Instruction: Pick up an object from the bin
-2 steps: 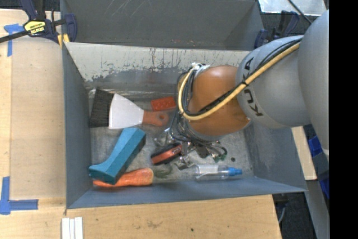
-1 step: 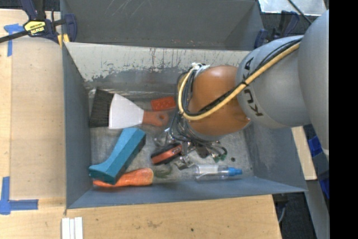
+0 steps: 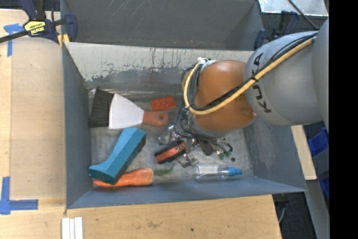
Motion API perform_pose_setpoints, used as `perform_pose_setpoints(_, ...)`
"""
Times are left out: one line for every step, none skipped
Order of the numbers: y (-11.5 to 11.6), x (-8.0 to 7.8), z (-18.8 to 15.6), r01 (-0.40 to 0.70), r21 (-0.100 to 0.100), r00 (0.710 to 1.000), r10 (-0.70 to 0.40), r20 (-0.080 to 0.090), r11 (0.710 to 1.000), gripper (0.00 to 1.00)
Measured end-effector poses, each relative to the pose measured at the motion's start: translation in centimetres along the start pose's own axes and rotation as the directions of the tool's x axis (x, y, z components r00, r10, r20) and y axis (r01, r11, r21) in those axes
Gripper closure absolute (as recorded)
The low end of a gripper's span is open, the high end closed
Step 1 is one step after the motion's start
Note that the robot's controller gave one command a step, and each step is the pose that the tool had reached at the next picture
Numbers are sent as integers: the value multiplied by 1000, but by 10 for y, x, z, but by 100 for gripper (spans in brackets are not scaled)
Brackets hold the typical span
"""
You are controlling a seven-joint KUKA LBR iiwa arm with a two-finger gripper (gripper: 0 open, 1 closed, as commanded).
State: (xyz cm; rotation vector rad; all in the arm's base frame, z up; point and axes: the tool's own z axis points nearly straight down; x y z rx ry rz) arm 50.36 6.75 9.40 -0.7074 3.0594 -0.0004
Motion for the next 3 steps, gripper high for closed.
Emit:
perform_pose_setpoints(10, -9, -82, 2, -1, 1000, -2, -1, 1000, 100)
perform_pose_setpoints(10, -9, -82, 2, -1, 1000, -2, -1, 1000, 100)
perform_pose_setpoints(8, -14, -136, -7, 0, 1000, 7, 1, 1000, 100)
